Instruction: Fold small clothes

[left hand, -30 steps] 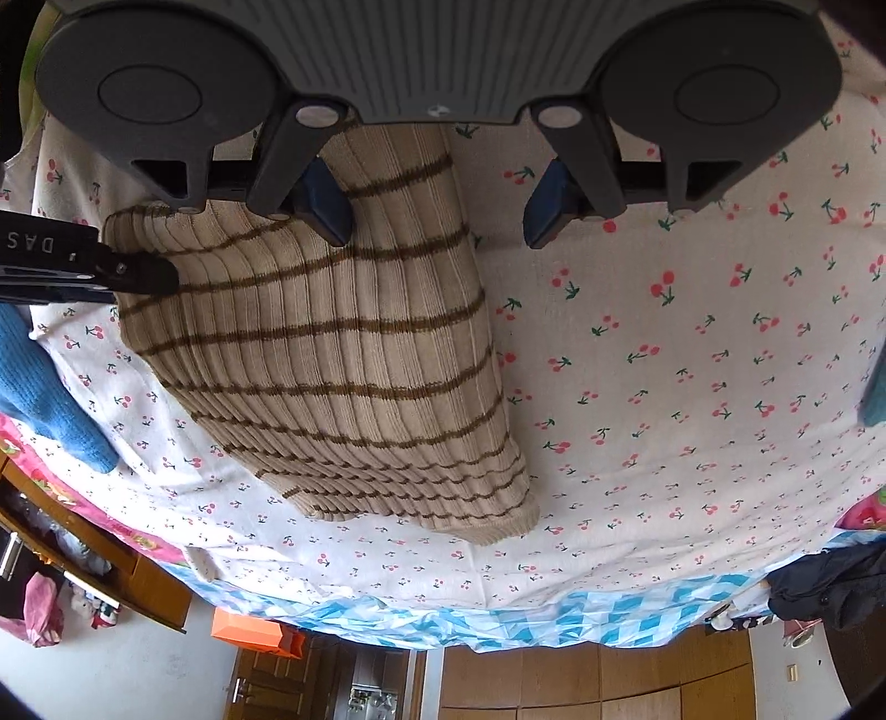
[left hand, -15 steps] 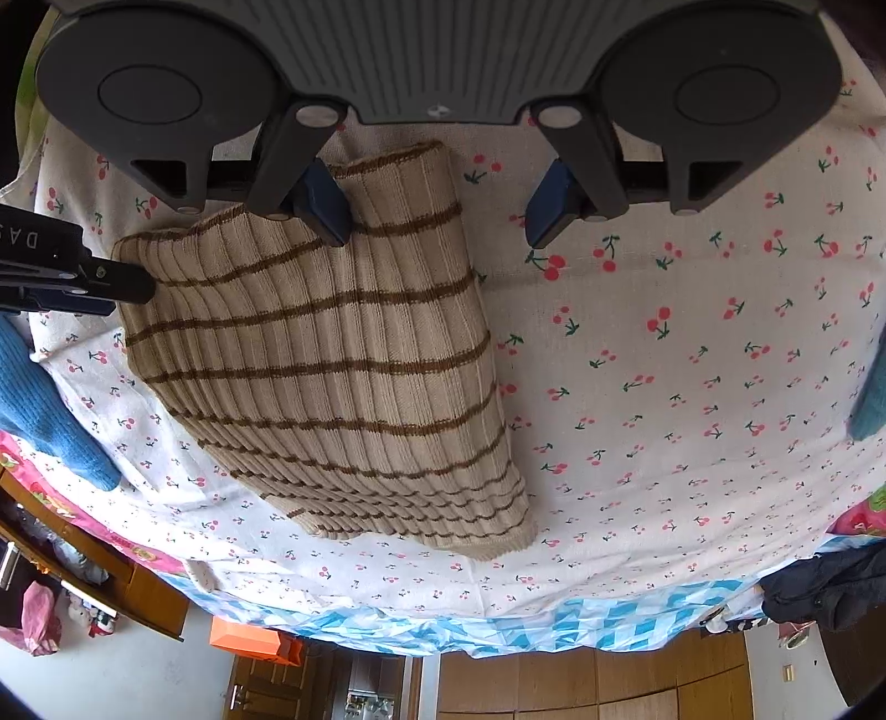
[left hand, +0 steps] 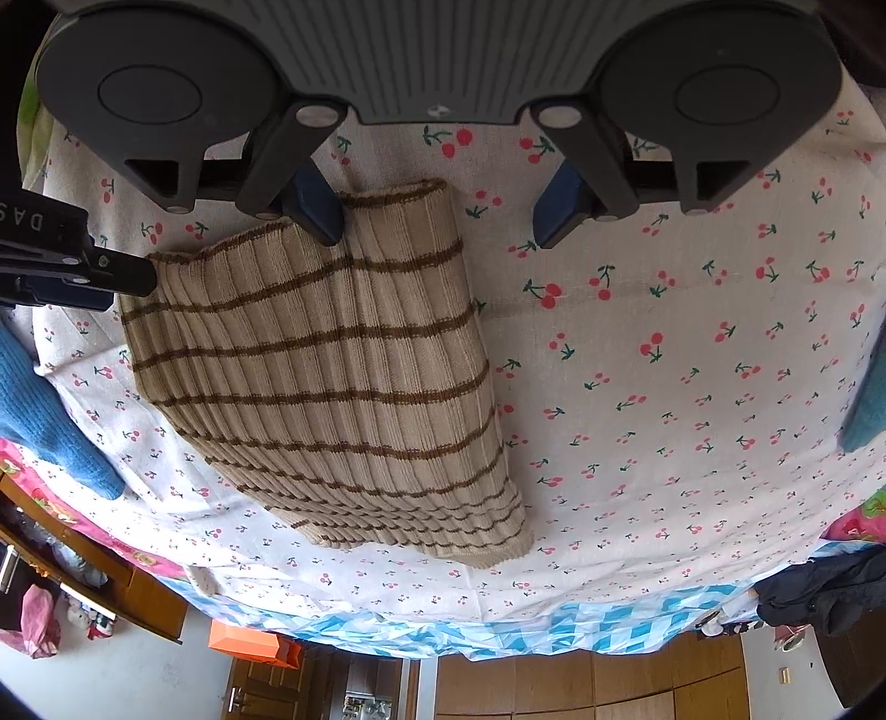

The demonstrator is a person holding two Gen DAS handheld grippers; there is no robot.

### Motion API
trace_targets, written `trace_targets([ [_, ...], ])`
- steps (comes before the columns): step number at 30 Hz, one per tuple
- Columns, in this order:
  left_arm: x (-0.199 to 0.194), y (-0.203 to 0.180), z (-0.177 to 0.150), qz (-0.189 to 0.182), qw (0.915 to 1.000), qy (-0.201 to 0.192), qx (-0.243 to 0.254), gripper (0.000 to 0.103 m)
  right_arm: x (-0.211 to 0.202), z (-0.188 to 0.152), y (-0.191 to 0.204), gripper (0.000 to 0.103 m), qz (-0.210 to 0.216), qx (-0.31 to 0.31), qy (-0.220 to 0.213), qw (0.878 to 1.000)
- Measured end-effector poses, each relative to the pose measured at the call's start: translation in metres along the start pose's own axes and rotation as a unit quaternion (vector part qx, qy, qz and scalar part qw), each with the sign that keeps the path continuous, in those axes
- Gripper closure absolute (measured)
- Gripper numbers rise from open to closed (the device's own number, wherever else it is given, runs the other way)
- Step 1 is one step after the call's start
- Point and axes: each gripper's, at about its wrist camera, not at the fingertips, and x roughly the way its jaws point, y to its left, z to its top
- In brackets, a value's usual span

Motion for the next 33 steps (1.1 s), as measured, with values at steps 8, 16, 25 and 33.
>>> trace_targets([
  [8, -0.005, -0.004, -0.006, 0.006, 1.0000, 0.004, 0.000, 0.021, -0.012, -0.005, 0.002, 0.063, 0.016, 0.020, -0.021, 0.999],
  [16, -0.008, -0.011, -0.010, 0.021, 0.9997, 0.009, 0.009, 0.019, -0.011, -0.010, 0.009, 0.062, 0.025, 0.017, -0.013, 0.999],
  [25, -0.010, -0.012, -0.011, 0.024, 0.9997, 0.010, 0.004, 0.018, -0.019, -0.014, 0.023, 0.057, 0.025, -0.011, -0.031, 0.999],
  [33, -0.010, -0.015, -0.012, 0.030, 0.9994, 0.014, 0.014, 0.016, -0.017, -0.016, 0.029, 0.051, 0.024, -0.025, -0.024, 0.999],
])
